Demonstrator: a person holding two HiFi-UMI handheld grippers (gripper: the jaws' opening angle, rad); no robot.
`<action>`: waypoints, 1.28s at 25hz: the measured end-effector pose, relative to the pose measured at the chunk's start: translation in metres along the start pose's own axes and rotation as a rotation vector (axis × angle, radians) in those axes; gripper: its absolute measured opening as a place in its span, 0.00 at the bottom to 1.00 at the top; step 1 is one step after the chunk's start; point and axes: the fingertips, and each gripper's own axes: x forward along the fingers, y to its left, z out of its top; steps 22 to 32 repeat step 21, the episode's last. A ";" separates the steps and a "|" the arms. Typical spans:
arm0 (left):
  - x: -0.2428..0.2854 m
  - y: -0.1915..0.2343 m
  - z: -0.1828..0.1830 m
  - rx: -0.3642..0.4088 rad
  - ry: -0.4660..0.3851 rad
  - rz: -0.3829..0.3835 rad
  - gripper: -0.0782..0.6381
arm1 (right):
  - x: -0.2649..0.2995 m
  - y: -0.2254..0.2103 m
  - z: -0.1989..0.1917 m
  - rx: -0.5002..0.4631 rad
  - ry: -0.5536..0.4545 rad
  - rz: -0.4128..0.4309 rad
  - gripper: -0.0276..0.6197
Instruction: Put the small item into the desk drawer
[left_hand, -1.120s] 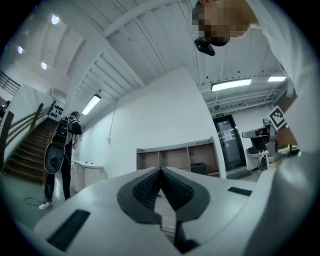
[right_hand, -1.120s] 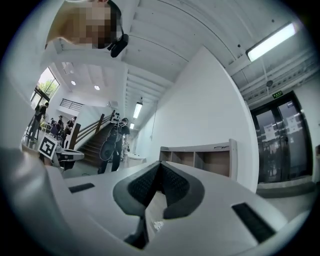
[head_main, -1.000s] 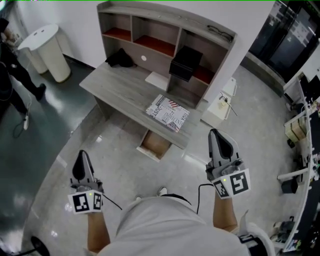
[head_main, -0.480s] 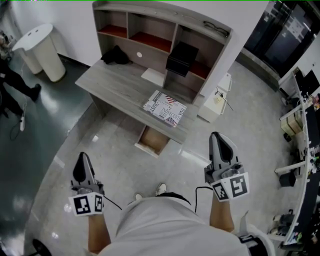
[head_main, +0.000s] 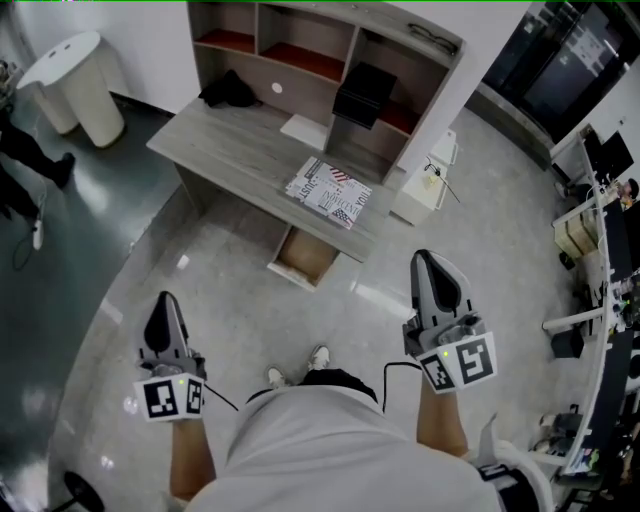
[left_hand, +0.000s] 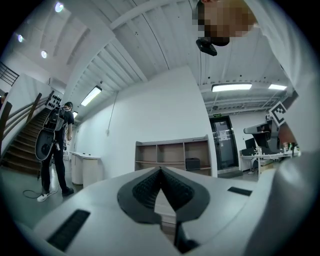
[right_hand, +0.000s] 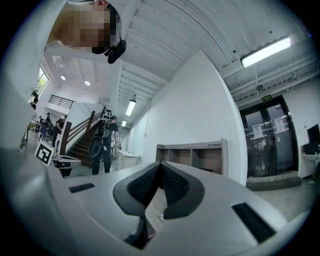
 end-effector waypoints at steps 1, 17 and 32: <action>-0.001 -0.001 0.000 0.001 -0.001 -0.007 0.13 | -0.001 0.004 0.002 -0.007 -0.003 0.002 0.08; -0.034 0.002 -0.007 0.005 0.029 -0.045 0.13 | -0.013 0.041 0.003 -0.026 0.010 0.025 0.08; -0.038 -0.001 -0.017 -0.009 0.053 -0.051 0.13 | -0.014 0.045 -0.005 -0.024 0.028 0.029 0.08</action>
